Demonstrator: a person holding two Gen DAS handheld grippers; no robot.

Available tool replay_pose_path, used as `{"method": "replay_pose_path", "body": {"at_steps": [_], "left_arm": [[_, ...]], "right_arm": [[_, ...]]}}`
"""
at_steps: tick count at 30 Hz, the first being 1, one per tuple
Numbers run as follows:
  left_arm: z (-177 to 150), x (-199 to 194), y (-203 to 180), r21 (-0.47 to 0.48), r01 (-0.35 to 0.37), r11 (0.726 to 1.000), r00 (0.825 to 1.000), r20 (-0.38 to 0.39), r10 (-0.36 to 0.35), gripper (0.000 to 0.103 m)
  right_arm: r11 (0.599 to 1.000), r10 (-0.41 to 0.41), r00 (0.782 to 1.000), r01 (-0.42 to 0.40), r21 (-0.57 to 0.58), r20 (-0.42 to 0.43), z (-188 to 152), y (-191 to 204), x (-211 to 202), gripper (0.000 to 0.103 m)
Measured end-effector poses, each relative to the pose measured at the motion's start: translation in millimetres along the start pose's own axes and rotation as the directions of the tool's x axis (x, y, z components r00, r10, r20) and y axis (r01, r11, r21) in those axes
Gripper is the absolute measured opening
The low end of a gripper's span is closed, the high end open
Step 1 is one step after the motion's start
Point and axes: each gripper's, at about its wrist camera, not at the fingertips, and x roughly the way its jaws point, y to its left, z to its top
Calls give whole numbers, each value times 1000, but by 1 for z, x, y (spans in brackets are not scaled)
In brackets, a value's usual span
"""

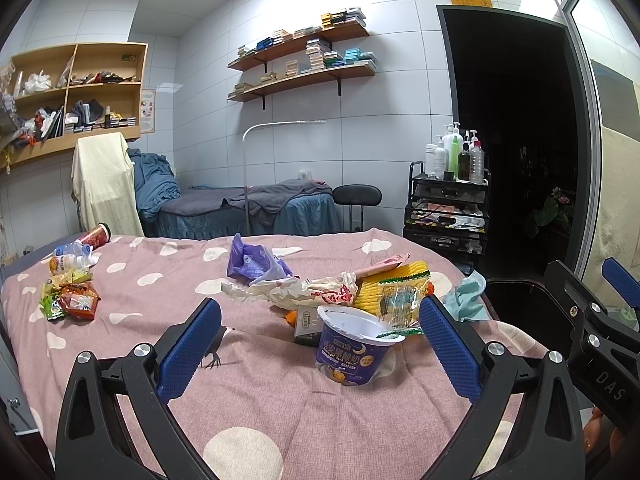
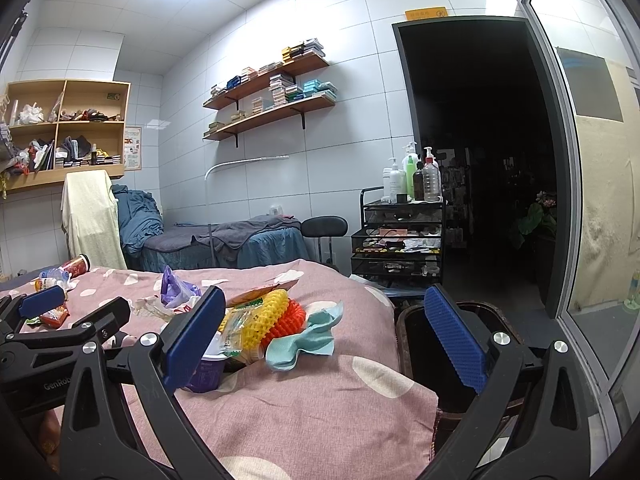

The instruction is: Collect trash

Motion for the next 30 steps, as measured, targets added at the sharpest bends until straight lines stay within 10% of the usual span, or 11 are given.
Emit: {"method": "replay_pose_path", "body": {"at_steps": [30], "left_arm": [[-12, 15, -4, 8, 26, 1000, 997, -79, -26, 98]], "right_arm": [[1000, -4, 999, 3, -17, -53, -10, 3, 16, 98]]}}
